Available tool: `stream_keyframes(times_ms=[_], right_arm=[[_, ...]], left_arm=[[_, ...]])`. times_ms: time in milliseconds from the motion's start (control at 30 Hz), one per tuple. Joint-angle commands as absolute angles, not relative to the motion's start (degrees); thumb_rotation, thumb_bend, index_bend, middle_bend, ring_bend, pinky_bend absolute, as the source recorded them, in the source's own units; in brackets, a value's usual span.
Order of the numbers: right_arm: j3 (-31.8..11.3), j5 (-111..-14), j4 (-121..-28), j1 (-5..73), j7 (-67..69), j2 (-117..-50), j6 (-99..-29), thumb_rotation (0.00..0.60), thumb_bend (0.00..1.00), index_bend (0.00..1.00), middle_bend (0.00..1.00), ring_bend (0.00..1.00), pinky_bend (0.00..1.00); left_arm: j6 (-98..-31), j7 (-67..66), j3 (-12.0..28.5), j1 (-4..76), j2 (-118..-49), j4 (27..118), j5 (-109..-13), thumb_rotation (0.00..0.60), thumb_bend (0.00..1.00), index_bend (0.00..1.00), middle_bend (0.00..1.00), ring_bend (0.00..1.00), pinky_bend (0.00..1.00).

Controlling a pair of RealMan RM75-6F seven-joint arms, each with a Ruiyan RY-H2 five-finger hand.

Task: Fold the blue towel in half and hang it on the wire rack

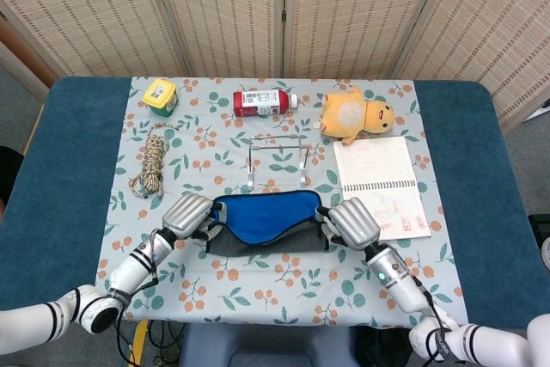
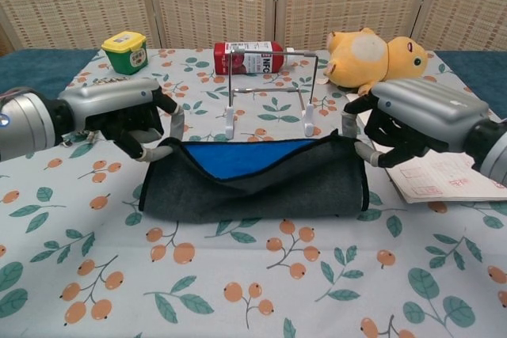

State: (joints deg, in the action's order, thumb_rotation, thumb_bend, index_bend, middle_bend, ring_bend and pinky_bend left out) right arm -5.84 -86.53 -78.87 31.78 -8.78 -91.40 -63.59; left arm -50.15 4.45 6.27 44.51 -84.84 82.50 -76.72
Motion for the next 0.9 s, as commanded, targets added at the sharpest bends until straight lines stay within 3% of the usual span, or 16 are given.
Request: stream_keyframes(times_ms=[33,900], right_arm=[[-6.36,-85.69,-78.11,32.31,-9.73,-92.09,-62.99,0.6,0.48,0.67,0.91,0.83,0.92],[-9.92,-77.42,-70.77,36.36,-15.97,-97.72,-58.37,0.6,0.48,0.67,0.91,0.83,0.92]], left_arm=[[-48.85,3.35,7.35,45.0,-85.57,81.67,-74.35,0.6,0.45,0.58,0.93,0.88,0.95],[-41.08,-1.64,11.71,49.38,-90.22,72.82,-60.26,0.6,0.45,0.58,0.93,0.88,0.95]])
